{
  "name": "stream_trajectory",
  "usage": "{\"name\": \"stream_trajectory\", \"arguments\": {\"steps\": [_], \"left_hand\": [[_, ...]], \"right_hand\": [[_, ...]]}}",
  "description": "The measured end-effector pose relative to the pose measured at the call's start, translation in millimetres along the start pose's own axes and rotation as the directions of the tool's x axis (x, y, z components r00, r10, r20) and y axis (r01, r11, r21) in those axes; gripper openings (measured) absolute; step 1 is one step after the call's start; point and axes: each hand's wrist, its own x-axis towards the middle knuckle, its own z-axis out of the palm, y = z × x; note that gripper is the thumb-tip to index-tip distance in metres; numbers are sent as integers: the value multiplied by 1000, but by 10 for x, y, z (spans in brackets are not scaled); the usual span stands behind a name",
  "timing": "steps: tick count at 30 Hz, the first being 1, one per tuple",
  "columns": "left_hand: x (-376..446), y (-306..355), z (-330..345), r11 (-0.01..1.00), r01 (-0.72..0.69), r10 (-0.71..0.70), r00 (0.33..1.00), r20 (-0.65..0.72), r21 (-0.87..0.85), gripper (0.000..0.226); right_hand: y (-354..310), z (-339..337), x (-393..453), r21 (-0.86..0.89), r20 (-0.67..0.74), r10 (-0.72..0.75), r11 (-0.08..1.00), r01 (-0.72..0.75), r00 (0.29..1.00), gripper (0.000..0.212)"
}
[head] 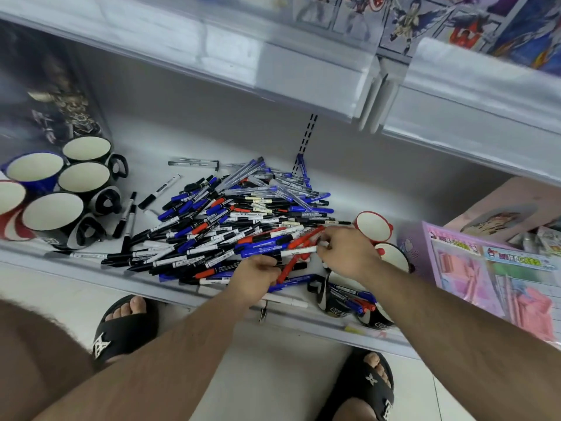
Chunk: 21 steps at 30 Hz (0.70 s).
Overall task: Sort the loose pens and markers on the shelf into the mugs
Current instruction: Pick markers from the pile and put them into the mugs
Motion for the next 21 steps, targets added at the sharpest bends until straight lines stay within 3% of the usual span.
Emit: {"name": "stream_trajectory", "arguments": {"steps": [3,8,15,21], "left_hand": [[49,-35,-156,994,-32,38,998,-53,105,19],[122,-62,-386,1000,-12,17,979,-203,27,19],[239,-32,-494,979,-30,-32,956,-293,-203,13],[407,92,-570,930,-57,-65,947,-313,-364,11]], "right_hand": [[-160,209,89,-60,163,-84,994,95,983,31],[-333,533,209,-258,355,-151,933,252,923,51],[-441,972,488,-503,449,-145,774,384,881,145],[-656,1155,845,-530,455,-106,765,365,884,167]]}}
